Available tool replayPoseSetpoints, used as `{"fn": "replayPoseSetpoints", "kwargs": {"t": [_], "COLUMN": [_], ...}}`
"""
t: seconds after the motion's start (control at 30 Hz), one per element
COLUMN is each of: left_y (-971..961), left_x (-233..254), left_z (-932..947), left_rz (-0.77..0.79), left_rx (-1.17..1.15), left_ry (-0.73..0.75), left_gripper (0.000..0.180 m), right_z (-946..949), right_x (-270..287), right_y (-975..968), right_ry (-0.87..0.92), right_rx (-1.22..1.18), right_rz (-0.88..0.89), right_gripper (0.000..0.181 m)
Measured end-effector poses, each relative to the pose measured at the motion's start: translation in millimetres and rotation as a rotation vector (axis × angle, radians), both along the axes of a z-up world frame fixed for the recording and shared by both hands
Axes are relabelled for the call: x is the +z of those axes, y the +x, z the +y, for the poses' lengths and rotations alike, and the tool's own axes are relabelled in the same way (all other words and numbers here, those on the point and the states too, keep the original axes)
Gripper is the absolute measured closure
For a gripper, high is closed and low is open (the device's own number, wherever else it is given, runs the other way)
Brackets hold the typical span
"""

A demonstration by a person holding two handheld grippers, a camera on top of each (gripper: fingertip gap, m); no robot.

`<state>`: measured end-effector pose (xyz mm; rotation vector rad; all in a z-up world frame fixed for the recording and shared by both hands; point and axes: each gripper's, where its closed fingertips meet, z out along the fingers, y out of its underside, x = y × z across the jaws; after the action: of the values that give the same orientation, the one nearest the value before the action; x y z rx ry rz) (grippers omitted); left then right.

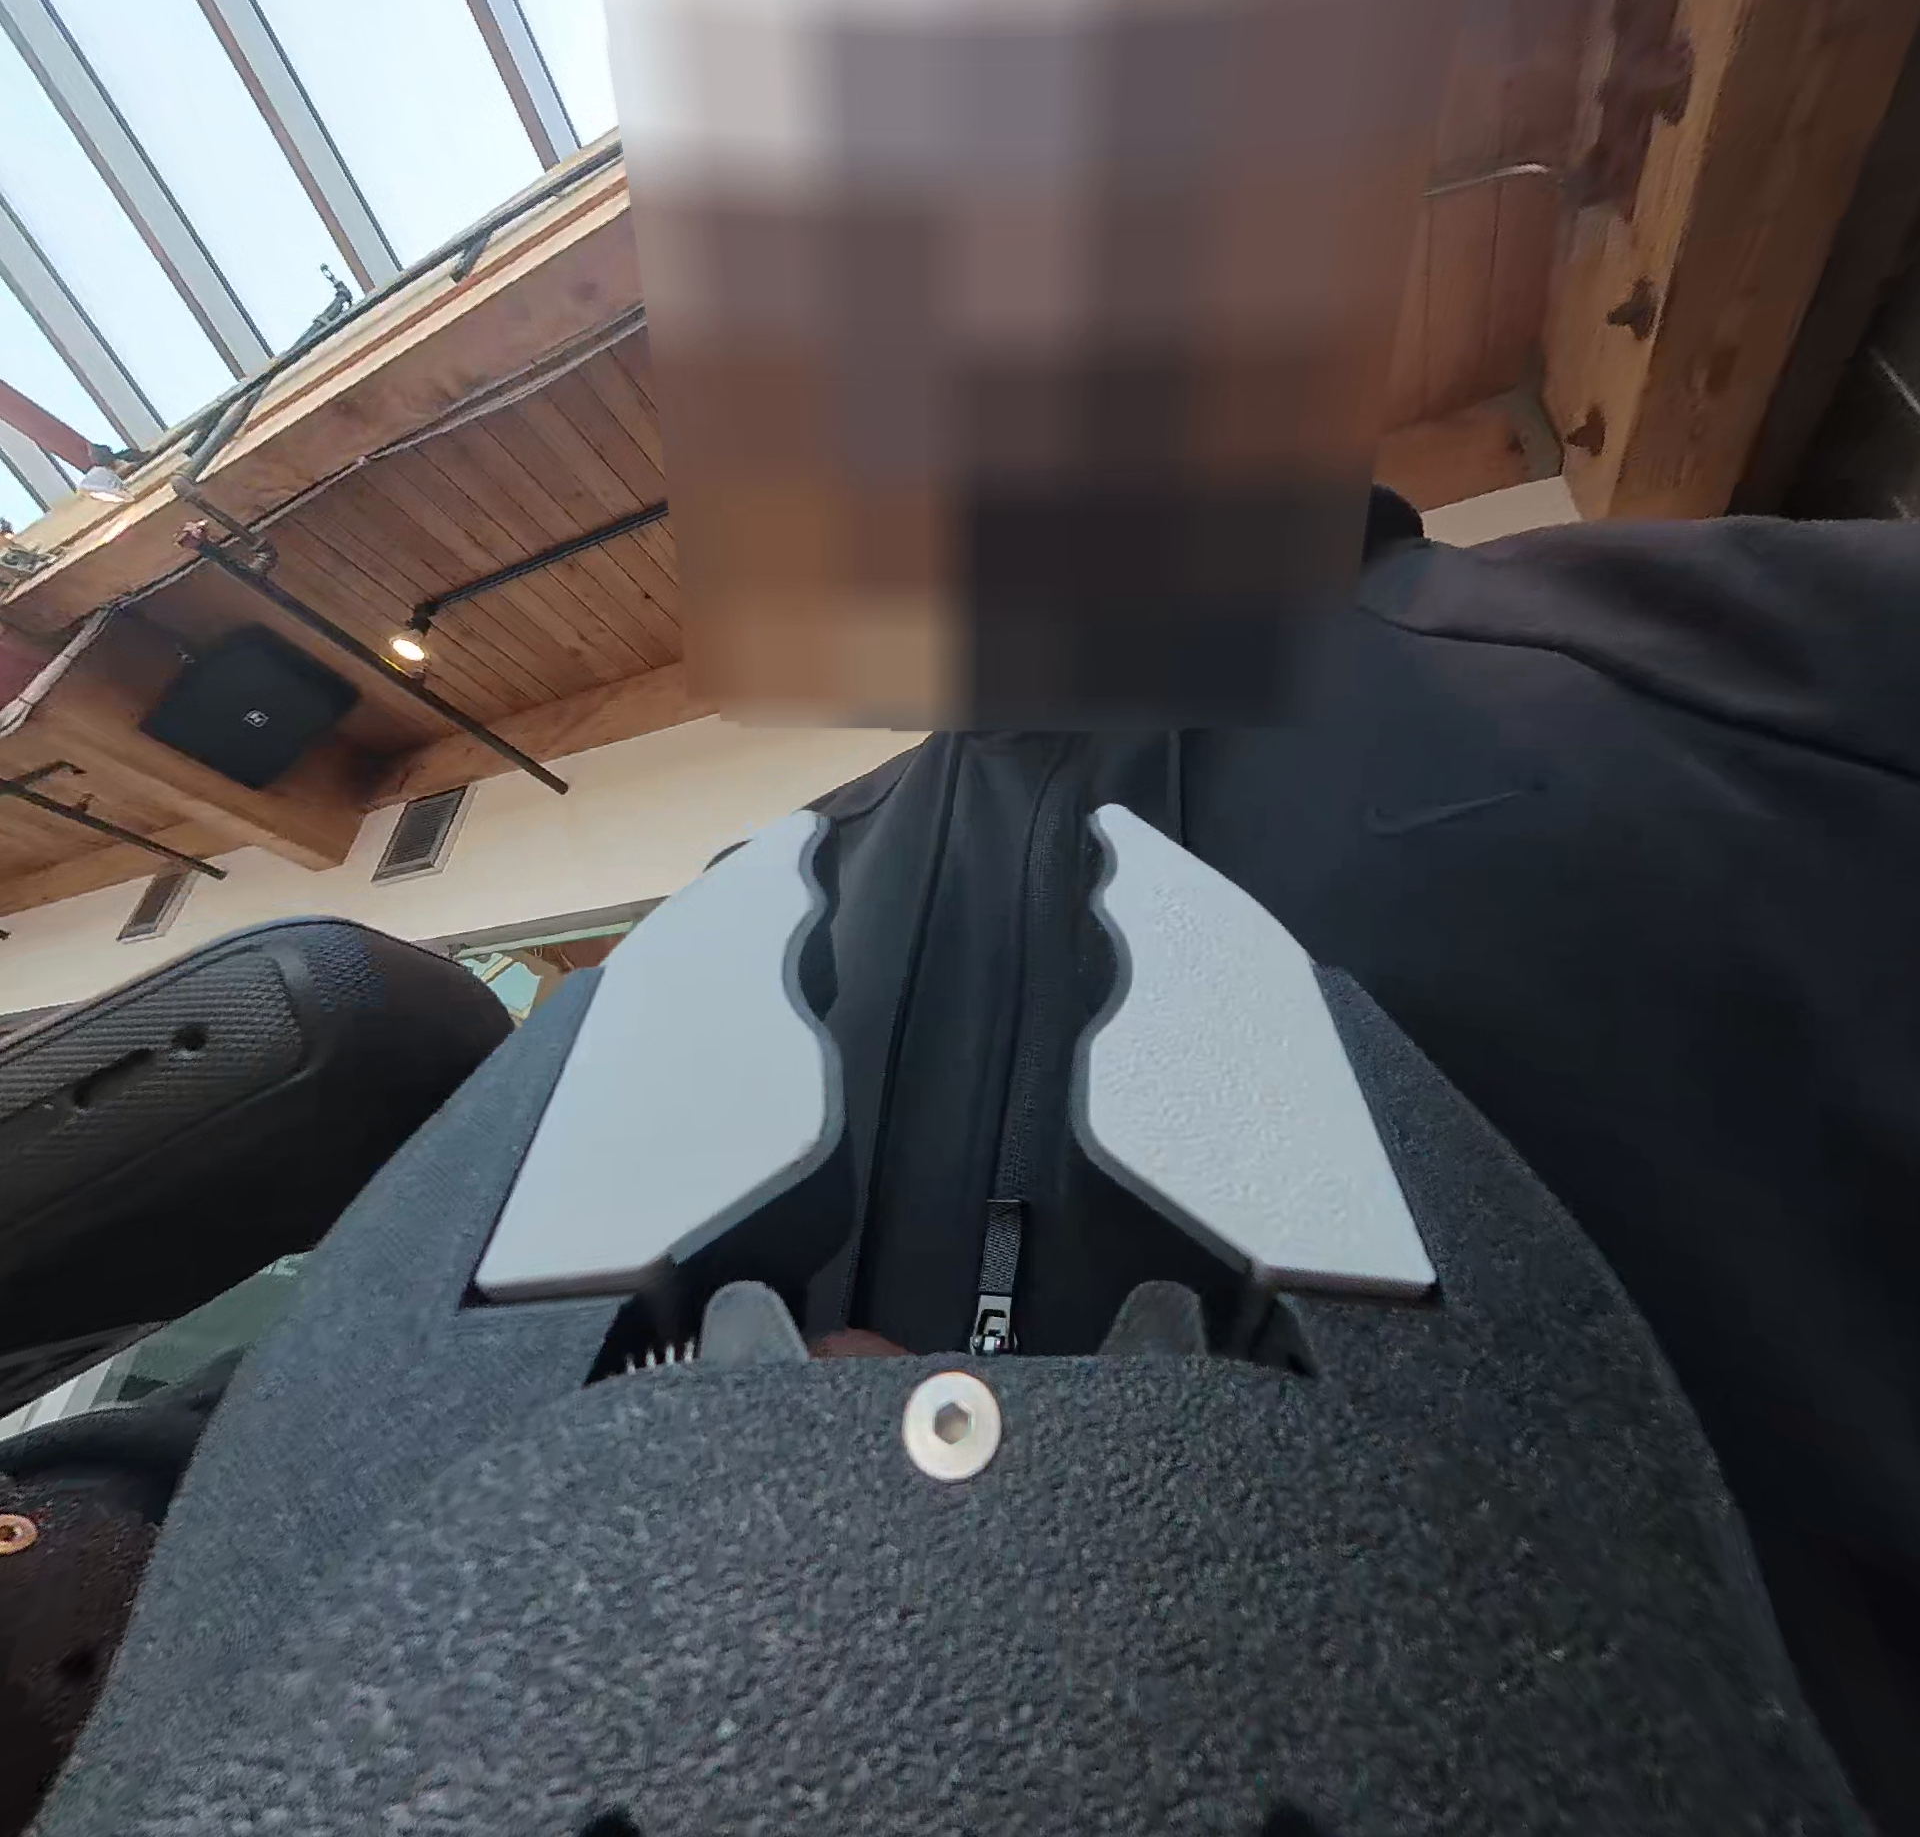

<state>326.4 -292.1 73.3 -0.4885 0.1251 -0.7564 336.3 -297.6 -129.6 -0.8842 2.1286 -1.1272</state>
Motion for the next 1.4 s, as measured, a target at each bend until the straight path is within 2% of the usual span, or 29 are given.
{"fn": "replayPoseSetpoints", "kwargs": {"t": [0.03, 0.07, 0.1, 0.23, 0.27, 0.33, 0.4, 0.53, 0.73, 0.8, 0.83, 0.9, 0.97, 1.07, 1.17, 1.27, 1.4], "left_y": [3.6, 10.5, 13.8, 1.7, -5.6, -17.9, -33.5, -77.6, -105.0, -120.2, -135.4, -167.0, -201.3, -228.9, -237.1, -236.7, -231.1], "left_x": [-0.6, -1.4, -1.9, -1.4, -1.3, -1.6, -4.0, -21.0, -42.9, -54.3, -65.7, -100.5, -157.0, -253.6, -330.5, -388.6, -440.2], "left_z": [-1.0, -4.9, -7.5, -14.2, -15.8, -20.9, -29.0, -75.9, -134.4, -151.1, -157.3, -169.6, -188.6, -212.6, -227.9, -229.8, -219.8], "left_rz": [0.025, 0.073, 0.098, 0.057, 0.022, -0.03, -0.082, -0.235, -0.322, -0.375, -0.436, -0.51, -0.578, -0.539, -0.457, -0.431, -0.497], "left_rx": [-0.008, -0.032, -0.05, -0.019, 0.014, 0.062, 0.129, 0.32, 0.504, 0.595, 0.662, 0.897, 1.2, 1.444, 1.502, 1.424, 1.259], "left_ry": [-0.003, 0.013, 0.022, 0.026, 0.022, 0.02, 0.011, 0.064, 0.111, 0.085, 0.029, -0.198, -0.55, -1.095, -1.467, -1.675, -1.755], "left_gripper": [0.144, 0.167, 0.179, 0.179, 0.175, 0.152, 0.148, 0.158, 0.18, 0.18, 0.18, 0.18, 0.18, 0.179, 0.158, 0.147, 0.143], "right_z": [-1.5, -3.1, -4.5, -10.6, -12.3, -16.7, -23.5, -47.5, -89.1, -100.3, -103.7, -102.7, -92.4, -66.6, -41.6, -25.8, -14.0], "right_x": [-0.2, -0.4, -0.4, -1.2, -1.7, -2.4, -3.8, -12.2, -24.1, -24.8, -29.6, -56.1, -90.1, -131.1, -155.6, -167.7, -175.6], "right_y": [-1.1, -2.3, -3.4, -8.8, -10.3, -13.6, -20.5, -49.8, -75.4, -90.4, -99.3, -122.8, -152.4, -182.2, -194.3, -196.8, -199.3], "right_ry": [0.003, 0.006, 0.009, 0.02, 0.022, 0.021, 0.013, -0.015, -0.078, -0.096, -0.082, 0.011, 0.116, 0.223, 0.308, 0.367, 0.411], "right_rx": [0.001, 0.002, 0.004, -0.004, -0.011, -0.033, -0.076, -0.248, -0.45, -0.554, -0.606, -0.72, -0.872, -1.048, -1.146, -1.193, -1.23], "right_rz": [0.02, 0.037, 0.05, 0.081, 0.084, 0.084, 0.093, 0.109, 0.141, 0.136, 0.144, 0.216, 0.309, 0.395, 0.445, 0.454, 0.463], "right_gripper": [0.18, 0.18, 0.18, 0.18, 0.18, 0.18, 0.18, 0.178, 0.177, 0.177, 0.18, 0.18, 0.18, 0.18, 0.18, 0.181, 0.18]}}
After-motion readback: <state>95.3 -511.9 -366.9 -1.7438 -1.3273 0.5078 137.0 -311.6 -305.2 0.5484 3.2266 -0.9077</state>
